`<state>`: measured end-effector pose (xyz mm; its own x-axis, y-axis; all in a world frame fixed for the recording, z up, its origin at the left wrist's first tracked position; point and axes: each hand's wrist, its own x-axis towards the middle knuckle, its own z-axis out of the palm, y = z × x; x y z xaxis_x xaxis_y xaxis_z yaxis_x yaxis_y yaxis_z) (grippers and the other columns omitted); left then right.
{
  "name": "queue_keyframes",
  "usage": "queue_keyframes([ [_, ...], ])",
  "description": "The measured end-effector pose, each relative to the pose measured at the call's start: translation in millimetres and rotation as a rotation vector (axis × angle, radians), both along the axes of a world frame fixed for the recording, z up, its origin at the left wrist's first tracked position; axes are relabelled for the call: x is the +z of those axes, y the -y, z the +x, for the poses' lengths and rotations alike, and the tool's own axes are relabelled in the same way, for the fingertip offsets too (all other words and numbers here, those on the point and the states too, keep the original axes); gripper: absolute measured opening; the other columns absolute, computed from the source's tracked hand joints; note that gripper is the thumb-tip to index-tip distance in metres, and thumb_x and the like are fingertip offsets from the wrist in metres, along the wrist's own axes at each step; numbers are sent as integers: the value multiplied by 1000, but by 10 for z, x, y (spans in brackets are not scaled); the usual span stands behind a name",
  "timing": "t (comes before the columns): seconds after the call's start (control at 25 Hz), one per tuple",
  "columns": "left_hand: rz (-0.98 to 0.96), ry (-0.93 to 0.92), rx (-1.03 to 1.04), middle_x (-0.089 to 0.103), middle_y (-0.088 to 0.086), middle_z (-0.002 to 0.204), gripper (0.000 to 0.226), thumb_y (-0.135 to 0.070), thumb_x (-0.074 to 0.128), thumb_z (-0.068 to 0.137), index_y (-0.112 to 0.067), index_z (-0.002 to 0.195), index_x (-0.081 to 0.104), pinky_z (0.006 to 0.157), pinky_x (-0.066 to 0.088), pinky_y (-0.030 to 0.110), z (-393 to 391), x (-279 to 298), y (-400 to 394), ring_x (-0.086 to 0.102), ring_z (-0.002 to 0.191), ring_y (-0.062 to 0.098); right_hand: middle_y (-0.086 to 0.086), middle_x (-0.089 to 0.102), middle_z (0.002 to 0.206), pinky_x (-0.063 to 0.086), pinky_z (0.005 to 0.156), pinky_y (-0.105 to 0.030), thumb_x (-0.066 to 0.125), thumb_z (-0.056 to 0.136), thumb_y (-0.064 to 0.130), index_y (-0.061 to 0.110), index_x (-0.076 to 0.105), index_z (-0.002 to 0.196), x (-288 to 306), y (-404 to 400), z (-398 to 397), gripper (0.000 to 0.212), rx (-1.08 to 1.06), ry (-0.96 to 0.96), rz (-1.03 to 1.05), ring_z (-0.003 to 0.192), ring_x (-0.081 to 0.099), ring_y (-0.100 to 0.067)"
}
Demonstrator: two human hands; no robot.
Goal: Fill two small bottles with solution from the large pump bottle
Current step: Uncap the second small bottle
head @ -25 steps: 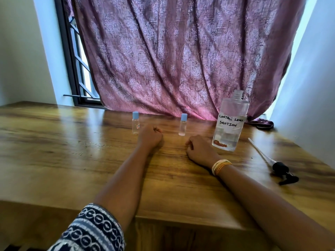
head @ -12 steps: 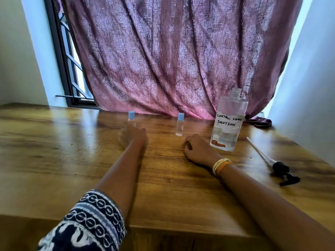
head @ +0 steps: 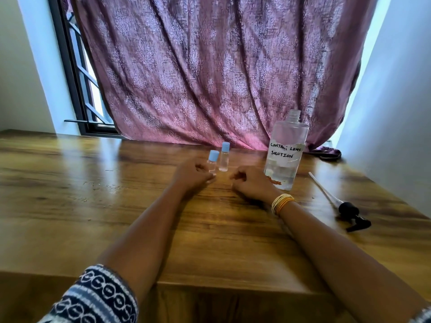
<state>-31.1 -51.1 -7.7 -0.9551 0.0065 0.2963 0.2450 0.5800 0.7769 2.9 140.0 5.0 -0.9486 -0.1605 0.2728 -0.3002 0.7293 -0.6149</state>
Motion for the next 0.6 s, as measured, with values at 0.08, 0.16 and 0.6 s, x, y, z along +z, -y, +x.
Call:
queue_keyframes([
  [0.08,-13,31,-106,70,1,78,27,-27,82,72,-12,91,71,66,48,24,53,7,-125,62,73,12,0,67,88,48,76,-20,63,82,5,12,68,98,47,-38,3,18,-43,-71,-167,86,63,-16],
  [0.16,1,59,-210,73,6,82,26,-25,81,73,-10,92,72,76,54,32,77,9,-210,64,75,13,1,67,84,50,75,-21,65,80,0,10,68,100,127,-75,1,23,-37,-131,-324,83,63,-16],
  [0.6,-15,-12,-396,72,-16,74,11,-29,81,72,-33,79,74,68,48,16,200,63,-321,66,70,-8,1,74,73,53,63,-22,88,61,36,13,75,81,153,-135,-33,34,60,-213,-367,68,67,-7],
])
